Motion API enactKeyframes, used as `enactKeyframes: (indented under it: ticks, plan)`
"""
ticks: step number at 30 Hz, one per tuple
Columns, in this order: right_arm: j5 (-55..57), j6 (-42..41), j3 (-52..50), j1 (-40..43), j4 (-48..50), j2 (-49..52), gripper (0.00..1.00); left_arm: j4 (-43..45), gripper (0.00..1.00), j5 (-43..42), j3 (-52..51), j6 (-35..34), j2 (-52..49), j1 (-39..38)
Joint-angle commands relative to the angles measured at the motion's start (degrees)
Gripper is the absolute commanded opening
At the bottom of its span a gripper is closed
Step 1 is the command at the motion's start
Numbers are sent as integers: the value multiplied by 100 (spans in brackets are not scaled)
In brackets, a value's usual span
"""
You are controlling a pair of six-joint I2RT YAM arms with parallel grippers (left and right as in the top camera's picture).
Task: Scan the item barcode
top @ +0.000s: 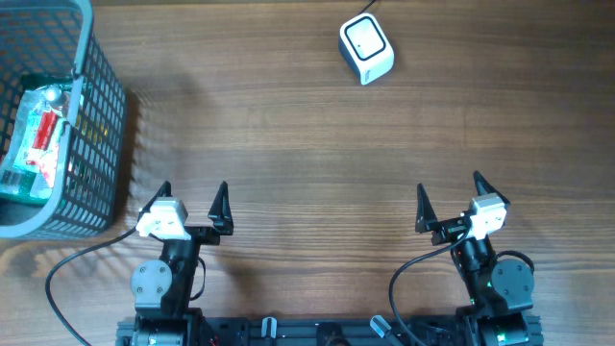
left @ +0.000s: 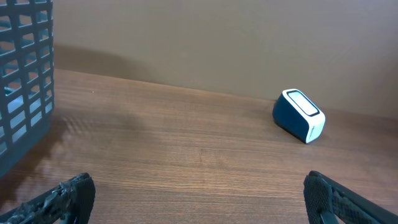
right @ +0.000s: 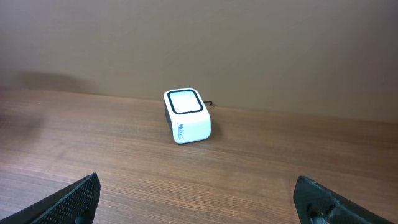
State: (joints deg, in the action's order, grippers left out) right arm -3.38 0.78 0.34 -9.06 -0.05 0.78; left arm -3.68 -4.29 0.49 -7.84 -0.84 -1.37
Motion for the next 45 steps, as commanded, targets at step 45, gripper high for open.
enactKeyframes:
  ticks: [45]
  plan:
    - [50,57,-4,31,13,-50,100,-4538,100,2002,9750,-170,-6837,949]
